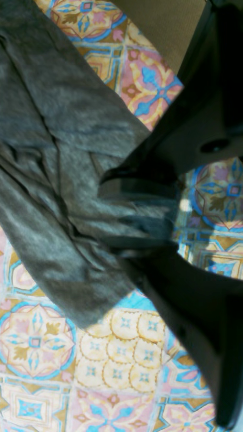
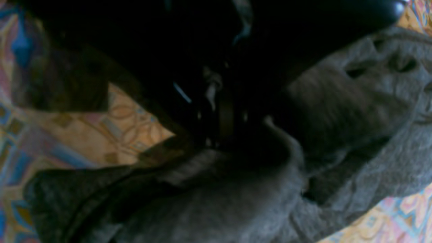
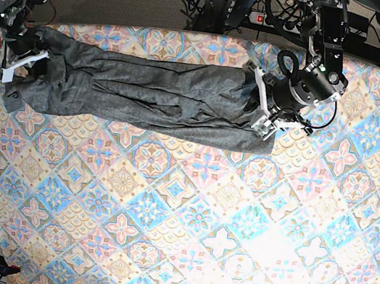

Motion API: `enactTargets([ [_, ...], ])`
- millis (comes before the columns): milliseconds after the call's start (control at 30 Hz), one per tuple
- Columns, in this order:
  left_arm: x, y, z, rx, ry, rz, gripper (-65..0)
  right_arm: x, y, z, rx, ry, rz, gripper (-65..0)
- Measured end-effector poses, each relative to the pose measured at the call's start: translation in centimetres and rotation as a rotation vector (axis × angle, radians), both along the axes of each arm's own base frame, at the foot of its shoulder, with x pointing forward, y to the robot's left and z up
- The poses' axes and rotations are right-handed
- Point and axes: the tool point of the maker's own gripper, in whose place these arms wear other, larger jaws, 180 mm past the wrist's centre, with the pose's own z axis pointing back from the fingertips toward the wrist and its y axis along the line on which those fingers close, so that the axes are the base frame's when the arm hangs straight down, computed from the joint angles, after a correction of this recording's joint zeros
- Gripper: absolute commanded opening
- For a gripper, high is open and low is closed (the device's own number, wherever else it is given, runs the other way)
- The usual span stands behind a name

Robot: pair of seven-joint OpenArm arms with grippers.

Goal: Layout the t-shirt on the table in an organized manner, then fold the t-shirt properly
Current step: 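Fold the strip end with the right gripper toward the left gripper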

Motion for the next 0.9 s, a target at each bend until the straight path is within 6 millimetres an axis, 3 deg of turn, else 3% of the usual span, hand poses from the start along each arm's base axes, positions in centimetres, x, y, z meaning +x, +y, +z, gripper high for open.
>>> enactTargets([
  [167, 0.0, 0.0, 0.0, 0.0, 0.0, 0.0, -47.7, 3.0, -0.1, 2.7, -0.028, -0.099, 0.012, -65.0],
  [300, 0.0, 0.0, 0.0, 0.0, 0.0, 0.0, -47.7, 1.8, -1.4, 2.7, -0.179, -0.001, 0.045, -65.0],
  [433, 0.0, 0.0, 0.0, 0.0, 0.0, 0.0, -47.7, 2.7, -2.9, 5.7, -0.388, 0.009, 0.059, -65.0],
  [567, 0.0, 0.0, 0.0, 0.0, 0.001, 0.001, -47.7, 5.3, -1.1, 8.6, -0.475, -0.114, 0.05, -65.0],
  [733, 0.0, 0.1, 0.0, 0.001, 0.001, 0.001, -47.7, 3.7, 2.6, 5.2, -0.488, -0.027, 0.06, -65.0],
  [900, -0.1, 0.0, -0.1, 0.0, 0.002, 0.001, -47.7, 5.2, 4.7, 6.0, -0.513, -0.136, 0.063, -65.0],
])
